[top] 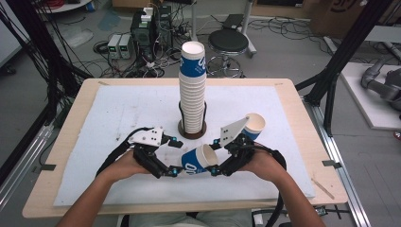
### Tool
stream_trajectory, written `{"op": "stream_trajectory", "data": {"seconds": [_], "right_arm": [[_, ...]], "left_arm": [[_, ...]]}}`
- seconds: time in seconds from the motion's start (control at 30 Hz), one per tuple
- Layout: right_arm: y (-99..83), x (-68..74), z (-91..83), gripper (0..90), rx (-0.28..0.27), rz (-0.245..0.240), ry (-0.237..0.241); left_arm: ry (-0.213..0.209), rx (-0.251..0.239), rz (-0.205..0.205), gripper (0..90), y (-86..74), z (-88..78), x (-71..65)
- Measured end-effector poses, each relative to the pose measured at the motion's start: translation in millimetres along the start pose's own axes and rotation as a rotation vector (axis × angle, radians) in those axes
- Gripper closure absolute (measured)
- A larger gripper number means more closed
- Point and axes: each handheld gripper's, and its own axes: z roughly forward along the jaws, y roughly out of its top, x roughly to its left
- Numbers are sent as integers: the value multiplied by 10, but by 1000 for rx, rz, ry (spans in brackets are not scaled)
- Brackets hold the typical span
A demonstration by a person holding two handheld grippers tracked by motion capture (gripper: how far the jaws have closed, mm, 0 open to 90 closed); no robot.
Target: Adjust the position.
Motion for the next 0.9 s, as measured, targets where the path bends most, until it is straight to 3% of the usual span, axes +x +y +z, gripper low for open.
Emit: {"op": "stream_trajectory", "data": {"seconds": [0.2, 0.5, 0.7, 0.9], "right_arm": [[230, 18, 25, 300, 131, -57, -23], [398, 46, 127, 299, 243, -91, -20], [453, 62, 166, 299, 293, -108, -28], [463, 68, 175, 299, 300, -120, -26]], "left_arm": [[0, 93, 30, 152, 36, 67, -10], [-19, 131, 34, 153, 64, 202, -32], [-29, 142, 32, 158, 82, 268, -30], [-42, 157, 25, 203, 81, 329, -18]]}}
